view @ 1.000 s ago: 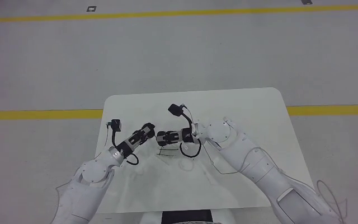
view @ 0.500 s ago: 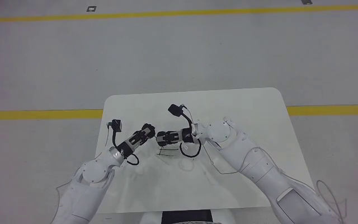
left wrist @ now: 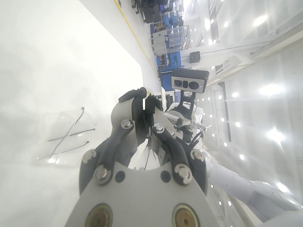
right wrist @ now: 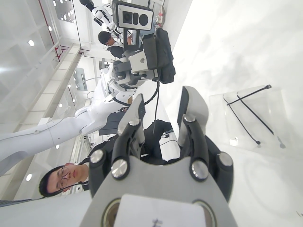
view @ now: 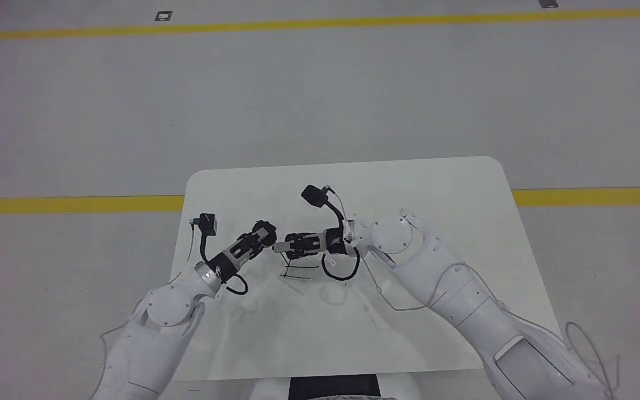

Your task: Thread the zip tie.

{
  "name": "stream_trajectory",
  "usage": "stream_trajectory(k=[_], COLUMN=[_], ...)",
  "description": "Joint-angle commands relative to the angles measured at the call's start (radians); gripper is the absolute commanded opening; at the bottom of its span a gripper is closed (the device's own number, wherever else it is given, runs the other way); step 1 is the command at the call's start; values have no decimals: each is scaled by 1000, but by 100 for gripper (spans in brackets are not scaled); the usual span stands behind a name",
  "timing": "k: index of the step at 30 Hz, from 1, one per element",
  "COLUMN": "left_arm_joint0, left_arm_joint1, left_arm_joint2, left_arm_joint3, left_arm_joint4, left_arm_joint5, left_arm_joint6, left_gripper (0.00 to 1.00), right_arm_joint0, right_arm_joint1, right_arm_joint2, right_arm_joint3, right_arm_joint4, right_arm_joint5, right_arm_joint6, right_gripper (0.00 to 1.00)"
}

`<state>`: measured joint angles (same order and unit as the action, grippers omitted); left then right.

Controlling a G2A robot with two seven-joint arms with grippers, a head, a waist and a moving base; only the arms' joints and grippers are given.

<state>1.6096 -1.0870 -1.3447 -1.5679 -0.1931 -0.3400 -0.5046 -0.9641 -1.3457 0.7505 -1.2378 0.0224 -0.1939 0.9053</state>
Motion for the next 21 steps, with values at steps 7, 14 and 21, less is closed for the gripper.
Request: stream_trajectory(k=[7,14,21], left_arm_joint0=[-3,-7,-8], left_arm_joint1=[2,3,3], left_arm_joint2=[-10,-27,-27], left_arm_joint3=[12,29,30], left_arm_joint4=[-3,-7,-9], left_arm_joint5=[0,0,0], left_arm_joint6=[9,30,42], left_gripper=[0,0,0], right_arm_joint0=[-7,-31,-40], right_arm_joint1=[3,12,16], right_arm_joint2=[9,25,26], right_arm_joint3=[-7,-37,-51], right_arm_joint4=[-5,-11,-14], right_arm_joint5=[-2,-3,-2], right_arm_joint6=[3,16,33], right_gripper=[37,24,21])
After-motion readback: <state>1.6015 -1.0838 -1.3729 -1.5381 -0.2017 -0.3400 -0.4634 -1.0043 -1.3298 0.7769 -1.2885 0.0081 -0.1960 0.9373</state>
